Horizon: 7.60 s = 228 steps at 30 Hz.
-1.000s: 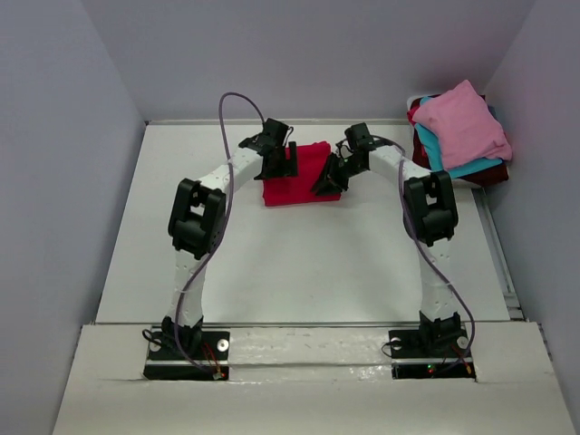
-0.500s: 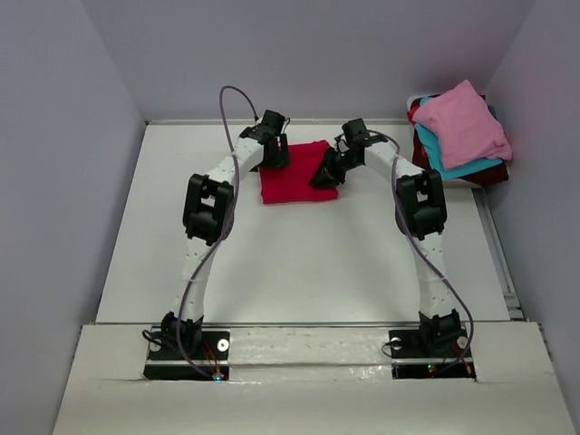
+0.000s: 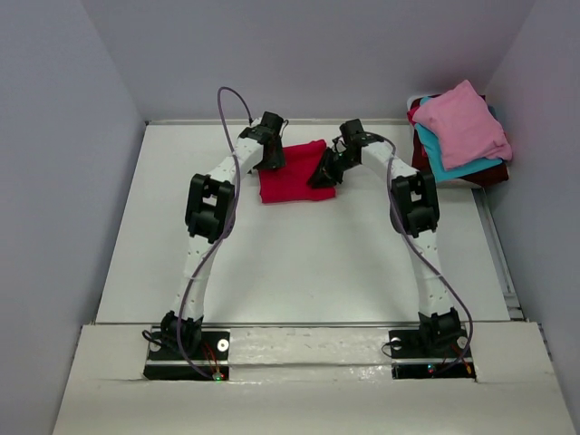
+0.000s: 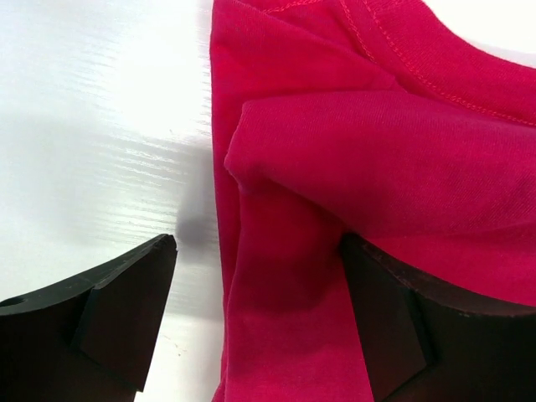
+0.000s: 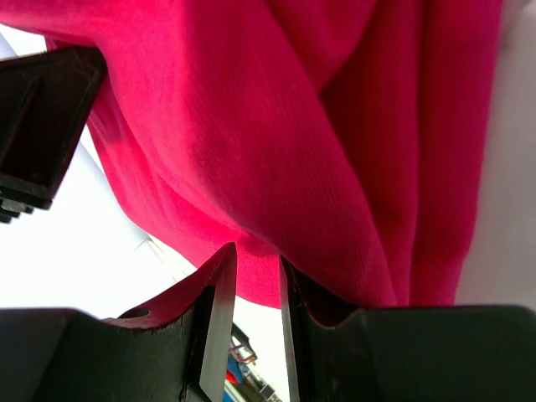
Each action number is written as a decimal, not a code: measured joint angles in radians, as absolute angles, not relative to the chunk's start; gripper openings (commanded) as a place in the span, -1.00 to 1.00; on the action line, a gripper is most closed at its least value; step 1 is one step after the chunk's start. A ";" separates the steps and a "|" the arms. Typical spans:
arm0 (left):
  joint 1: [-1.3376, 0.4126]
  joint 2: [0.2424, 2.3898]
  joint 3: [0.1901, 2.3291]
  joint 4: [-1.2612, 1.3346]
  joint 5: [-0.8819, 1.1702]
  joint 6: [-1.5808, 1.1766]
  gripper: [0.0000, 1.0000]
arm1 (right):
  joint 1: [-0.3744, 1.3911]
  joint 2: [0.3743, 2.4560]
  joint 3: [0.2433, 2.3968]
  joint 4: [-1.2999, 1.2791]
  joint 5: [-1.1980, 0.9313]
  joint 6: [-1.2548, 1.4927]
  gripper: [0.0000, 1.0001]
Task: Fold and stack the t-shirts
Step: Fold the tshirt
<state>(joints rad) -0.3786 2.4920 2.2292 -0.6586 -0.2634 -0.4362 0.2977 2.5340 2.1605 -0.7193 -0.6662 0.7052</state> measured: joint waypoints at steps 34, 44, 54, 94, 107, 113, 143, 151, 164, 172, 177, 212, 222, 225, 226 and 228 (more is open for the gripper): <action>-0.590 2.096 1.576 -0.569 -0.253 -0.510 0.81 | 0.294 2.224 1.638 -0.748 -0.686 0.645 -0.29; -0.744 1.869 1.289 -0.661 -0.109 -0.601 0.82 | 0.300 1.979 1.427 -0.780 -0.655 0.605 -0.28; -0.729 1.790 1.430 -0.809 -0.138 -0.627 0.82 | 0.303 1.960 1.524 -0.813 -0.644 0.579 -0.28; -0.725 1.938 1.369 -0.739 -0.114 -0.615 0.82 | 0.318 2.440 1.954 -0.819 -0.775 0.598 -0.27; -0.725 1.878 1.429 -0.816 -0.183 -0.627 0.83 | 0.334 2.434 2.137 -0.921 -0.709 0.568 -0.26; -0.725 1.808 1.526 -0.850 -0.207 -0.627 0.83 | 0.335 2.399 2.120 -0.958 -0.665 0.568 -0.26; -0.725 1.995 1.550 -0.662 0.158 -0.483 0.80 | 0.335 1.883 1.291 -0.771 -0.643 0.607 -0.26; -0.725 2.029 1.496 -0.645 0.148 -0.495 0.80 | 0.335 1.972 1.273 -0.698 -0.644 0.607 -0.25; -0.726 2.020 1.491 -0.643 0.111 -0.517 0.80 | 0.335 2.012 1.306 -0.701 -0.671 0.611 -0.20; -0.725 2.052 1.540 -0.688 0.097 -0.507 0.80 | 0.339 1.796 1.266 -0.723 -0.670 0.654 -0.18; -0.725 2.078 1.580 -0.719 0.095 -0.499 0.80 | 0.359 1.676 1.172 -0.727 -0.688 0.675 -0.18; -0.689 2.162 1.717 -0.829 -0.102 -0.426 0.78 | 0.456 1.825 1.047 -0.590 -0.745 0.739 -0.18; -0.681 2.132 1.662 -0.777 -0.088 -0.427 0.78 | 0.461 1.842 0.999 -0.535 -0.745 0.758 -0.17; -0.676 2.119 1.639 -0.756 -0.078 -0.427 0.78 | 0.461 1.851 0.997 -0.524 -0.744 0.764 -0.18; -0.672 2.114 1.629 -0.748 -0.073 -0.428 0.78 | 0.461 1.852 0.999 -0.524 -0.743 0.764 -0.18; -0.672 2.105 1.614 -0.735 -0.065 -0.428 0.77 | 0.461 1.860 1.010 -0.527 -0.740 0.764 -0.18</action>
<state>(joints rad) -0.6716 2.1052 1.6142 -0.7349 -0.0654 -0.4282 0.4606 1.8603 1.0100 -0.5270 -0.7399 0.7639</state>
